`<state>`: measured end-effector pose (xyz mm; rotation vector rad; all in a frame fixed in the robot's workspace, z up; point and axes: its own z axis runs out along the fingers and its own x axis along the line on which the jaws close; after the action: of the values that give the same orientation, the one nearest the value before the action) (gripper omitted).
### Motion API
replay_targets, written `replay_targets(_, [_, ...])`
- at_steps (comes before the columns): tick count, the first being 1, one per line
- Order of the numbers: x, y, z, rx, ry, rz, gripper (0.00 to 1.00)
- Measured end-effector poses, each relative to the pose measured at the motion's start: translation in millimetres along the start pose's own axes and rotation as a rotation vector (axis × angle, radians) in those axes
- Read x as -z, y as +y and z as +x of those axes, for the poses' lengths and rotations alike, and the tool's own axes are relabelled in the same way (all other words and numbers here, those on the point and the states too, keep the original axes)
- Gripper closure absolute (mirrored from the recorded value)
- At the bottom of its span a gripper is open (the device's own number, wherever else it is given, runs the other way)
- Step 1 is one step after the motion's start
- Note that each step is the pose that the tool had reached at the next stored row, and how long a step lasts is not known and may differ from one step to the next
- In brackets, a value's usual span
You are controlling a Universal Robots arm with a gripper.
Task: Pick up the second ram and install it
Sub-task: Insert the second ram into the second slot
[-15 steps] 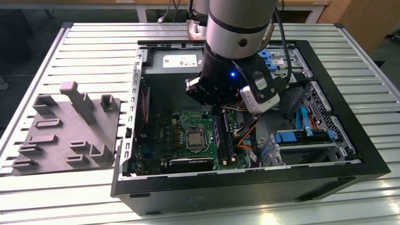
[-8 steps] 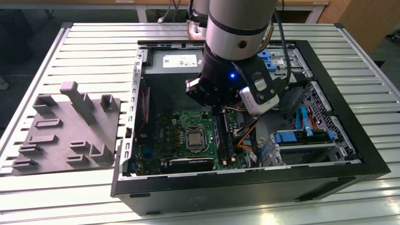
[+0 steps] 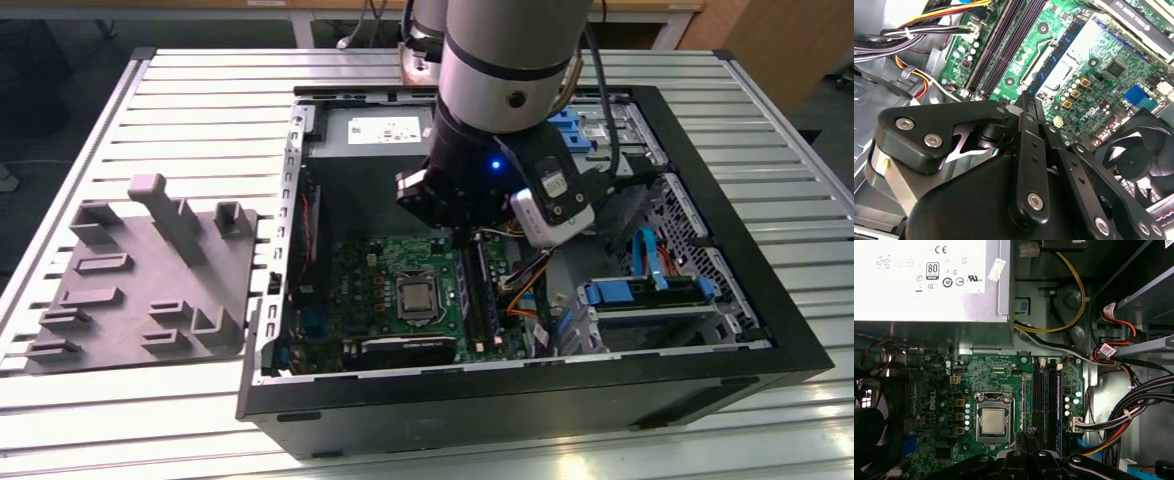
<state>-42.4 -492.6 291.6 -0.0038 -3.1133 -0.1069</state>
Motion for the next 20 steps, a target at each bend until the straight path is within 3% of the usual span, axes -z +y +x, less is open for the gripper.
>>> replay_targets(20, [-7.6,-0.5,-0.2,0.0,-0.0001,-0.0001,0.88])
